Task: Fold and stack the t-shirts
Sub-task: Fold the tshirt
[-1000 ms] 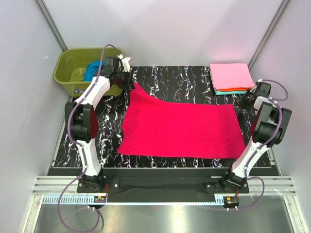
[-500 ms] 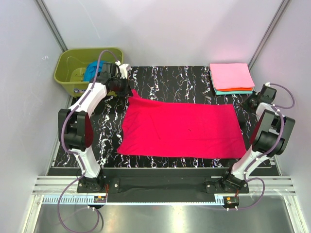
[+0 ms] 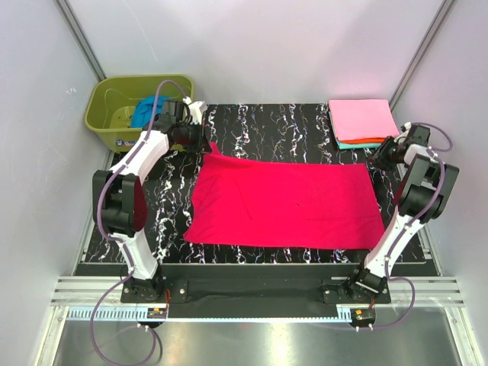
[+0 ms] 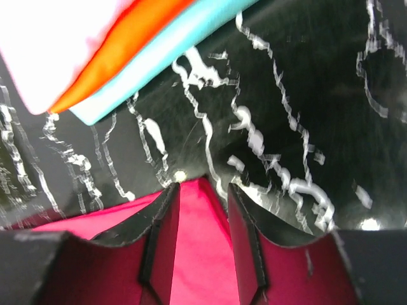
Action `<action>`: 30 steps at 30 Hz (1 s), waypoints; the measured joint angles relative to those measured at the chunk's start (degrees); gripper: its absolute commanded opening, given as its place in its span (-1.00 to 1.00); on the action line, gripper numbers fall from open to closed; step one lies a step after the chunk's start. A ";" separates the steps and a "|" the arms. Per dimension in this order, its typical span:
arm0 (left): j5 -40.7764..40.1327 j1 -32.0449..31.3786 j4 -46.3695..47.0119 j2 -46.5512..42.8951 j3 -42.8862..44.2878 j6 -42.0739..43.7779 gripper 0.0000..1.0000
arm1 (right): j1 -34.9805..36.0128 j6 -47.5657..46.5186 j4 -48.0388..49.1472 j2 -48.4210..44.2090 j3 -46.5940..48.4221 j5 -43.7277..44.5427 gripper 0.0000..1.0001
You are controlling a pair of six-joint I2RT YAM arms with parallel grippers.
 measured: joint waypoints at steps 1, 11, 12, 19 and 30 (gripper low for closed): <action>0.09 -0.04 0.20 0.22 0.00 -0.09 -1.00 | 0.00 -1.14 -1.53 1.42 2.01 -0.11 -0.13; 0.11 -0.07 1.05 3.98 0.09 -1.11 -1.00 | 0.00 -9.18 -10.12 7.48 11.69 -4.87 -0.14; 0.11 -0.07 1.05 4.15 0.11 -1.14 -1.00 | 0.04 -9.77 -10.64 7.65 11.91 -5.09 -0.15; 0.11 -0.07 1.36 4.33 0.20 -1.18 -1.00 | 0.26 -11.78 -12.07 8.07 12.52 -4.74 -0.17; 0.11 -0.20 1.60 4.33 0.20 -1.57 -1.00 | 2.51 -12.76 -12.85 7.98 12.79 -1.86 -0.27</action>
